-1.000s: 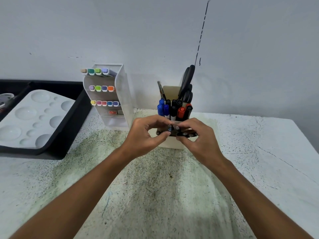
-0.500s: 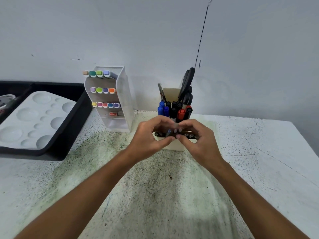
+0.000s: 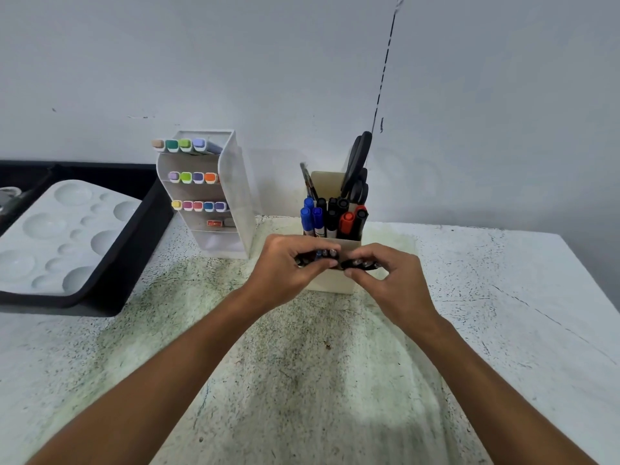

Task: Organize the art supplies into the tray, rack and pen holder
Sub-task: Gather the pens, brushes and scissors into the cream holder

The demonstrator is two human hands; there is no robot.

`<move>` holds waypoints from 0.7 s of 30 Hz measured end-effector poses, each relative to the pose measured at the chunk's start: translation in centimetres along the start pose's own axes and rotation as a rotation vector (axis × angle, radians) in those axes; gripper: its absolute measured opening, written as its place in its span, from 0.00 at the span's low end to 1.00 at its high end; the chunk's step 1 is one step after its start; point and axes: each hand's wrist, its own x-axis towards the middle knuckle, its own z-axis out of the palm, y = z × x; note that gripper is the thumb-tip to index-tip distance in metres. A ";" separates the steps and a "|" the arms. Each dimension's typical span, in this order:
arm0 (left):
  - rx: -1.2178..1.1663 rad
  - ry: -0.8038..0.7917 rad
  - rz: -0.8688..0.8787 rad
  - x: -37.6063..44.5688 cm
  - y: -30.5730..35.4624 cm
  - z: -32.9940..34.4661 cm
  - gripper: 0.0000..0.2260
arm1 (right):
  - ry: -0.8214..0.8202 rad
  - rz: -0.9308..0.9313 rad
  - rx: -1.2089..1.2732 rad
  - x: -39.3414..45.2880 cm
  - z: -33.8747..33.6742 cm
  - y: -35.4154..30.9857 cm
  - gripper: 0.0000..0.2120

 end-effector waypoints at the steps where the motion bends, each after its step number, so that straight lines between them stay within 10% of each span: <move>1: 0.010 0.009 0.009 0.0 0.0 0.0 0.12 | -0.010 -0.012 -0.040 0.1 -0.1 0.0 0.12; 21: 0.040 -0.030 -0.007 0.1 0.8 -1.6 0.12 | -0.291 -0.230 -0.632 2.8 -1.1 -4.0 0.09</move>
